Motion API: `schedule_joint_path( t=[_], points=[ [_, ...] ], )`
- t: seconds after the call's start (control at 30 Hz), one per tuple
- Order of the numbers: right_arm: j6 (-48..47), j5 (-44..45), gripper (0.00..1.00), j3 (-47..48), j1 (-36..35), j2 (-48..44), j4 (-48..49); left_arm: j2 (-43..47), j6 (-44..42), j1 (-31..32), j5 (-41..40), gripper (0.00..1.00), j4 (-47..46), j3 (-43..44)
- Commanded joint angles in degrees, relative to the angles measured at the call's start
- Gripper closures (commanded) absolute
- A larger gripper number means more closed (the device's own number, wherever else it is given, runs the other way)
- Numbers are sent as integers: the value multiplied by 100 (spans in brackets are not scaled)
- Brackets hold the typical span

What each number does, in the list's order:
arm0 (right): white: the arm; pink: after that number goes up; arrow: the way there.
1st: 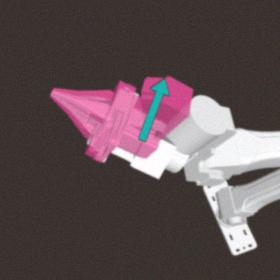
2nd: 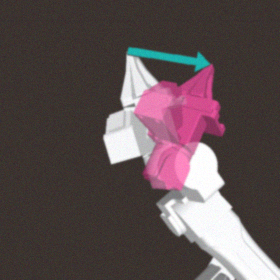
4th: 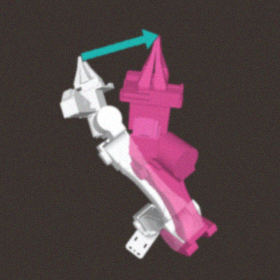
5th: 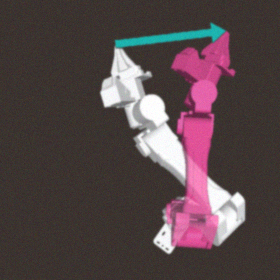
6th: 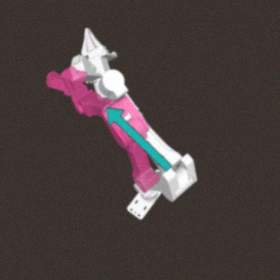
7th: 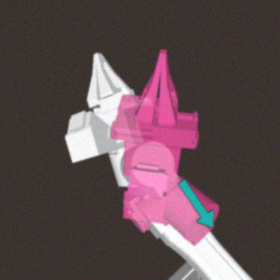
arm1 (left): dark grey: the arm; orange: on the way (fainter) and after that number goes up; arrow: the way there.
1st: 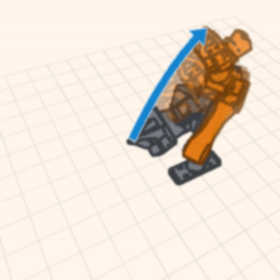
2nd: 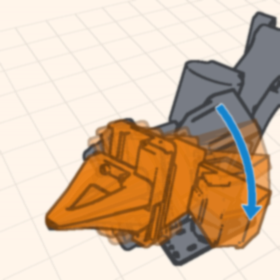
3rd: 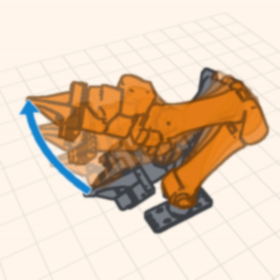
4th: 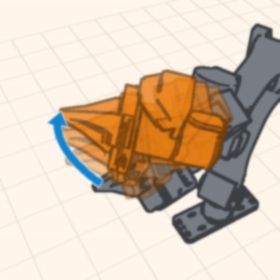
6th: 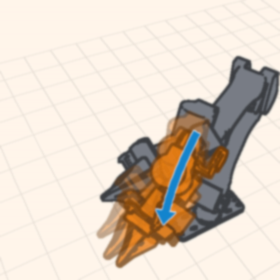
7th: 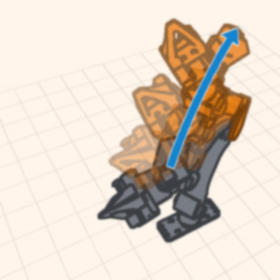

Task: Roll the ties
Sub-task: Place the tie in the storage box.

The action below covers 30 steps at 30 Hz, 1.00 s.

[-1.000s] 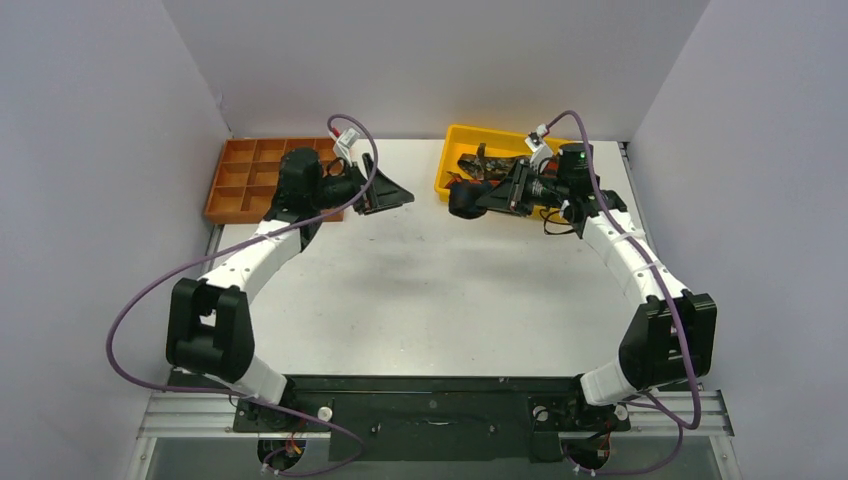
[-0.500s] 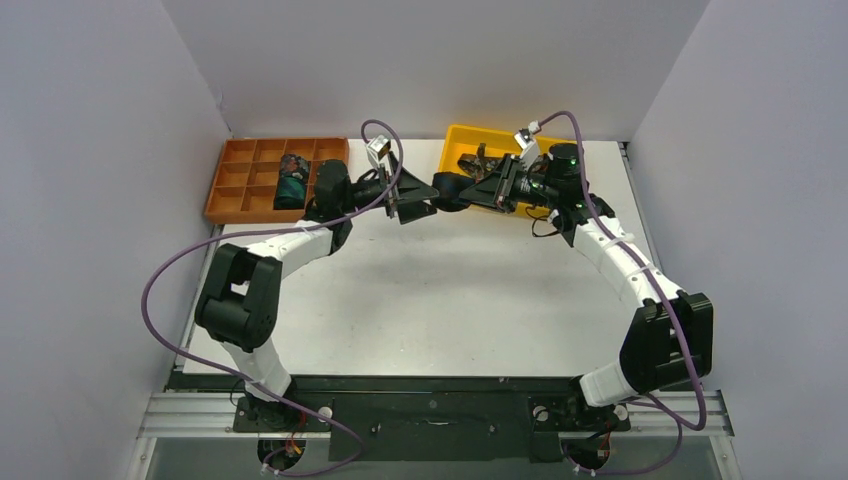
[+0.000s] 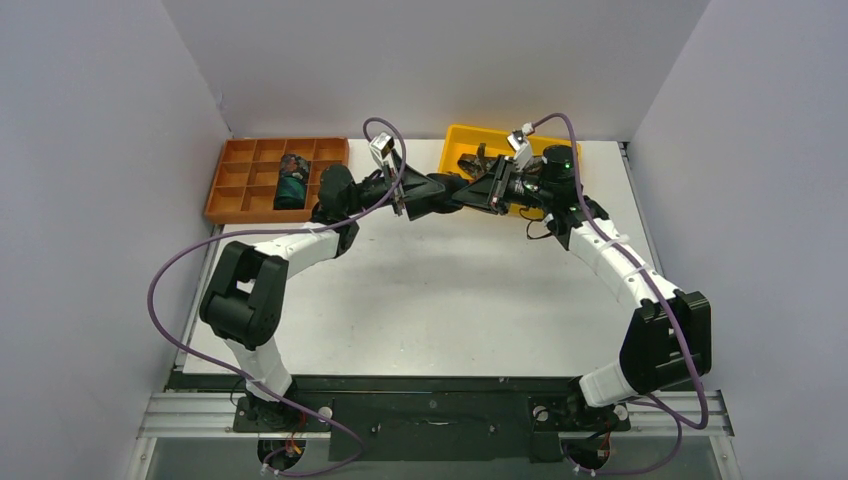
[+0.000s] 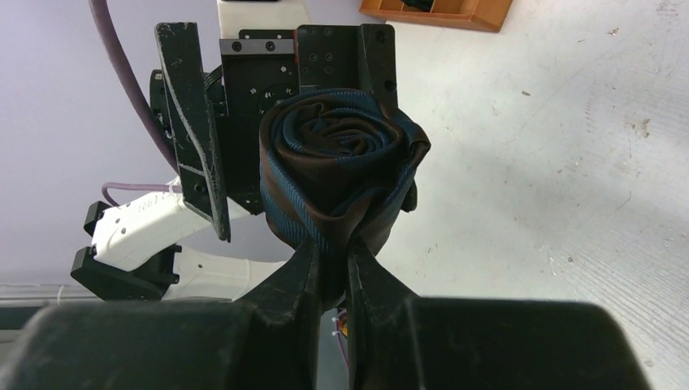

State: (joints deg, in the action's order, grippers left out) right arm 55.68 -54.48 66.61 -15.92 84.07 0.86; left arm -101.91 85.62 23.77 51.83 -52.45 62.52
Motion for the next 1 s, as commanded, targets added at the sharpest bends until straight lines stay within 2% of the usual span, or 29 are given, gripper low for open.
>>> schedule_joint_path(
  t=[0.0,0.2,0.4,0.97],
  points=[
    [161,201,100,-56,-54,-289,422,65,51,18,-402,14,-149,-40],
    [560,675,100,-176,-210,-362,935,175,-81,89,-791,21,507,101],
    [606,761,100,-171,-284,-330,890,184,-150,63,-941,32,796,291],
    [699,825,100,-260,-333,-306,898,147,-87,93,-1000,32,701,463]
  ],
)
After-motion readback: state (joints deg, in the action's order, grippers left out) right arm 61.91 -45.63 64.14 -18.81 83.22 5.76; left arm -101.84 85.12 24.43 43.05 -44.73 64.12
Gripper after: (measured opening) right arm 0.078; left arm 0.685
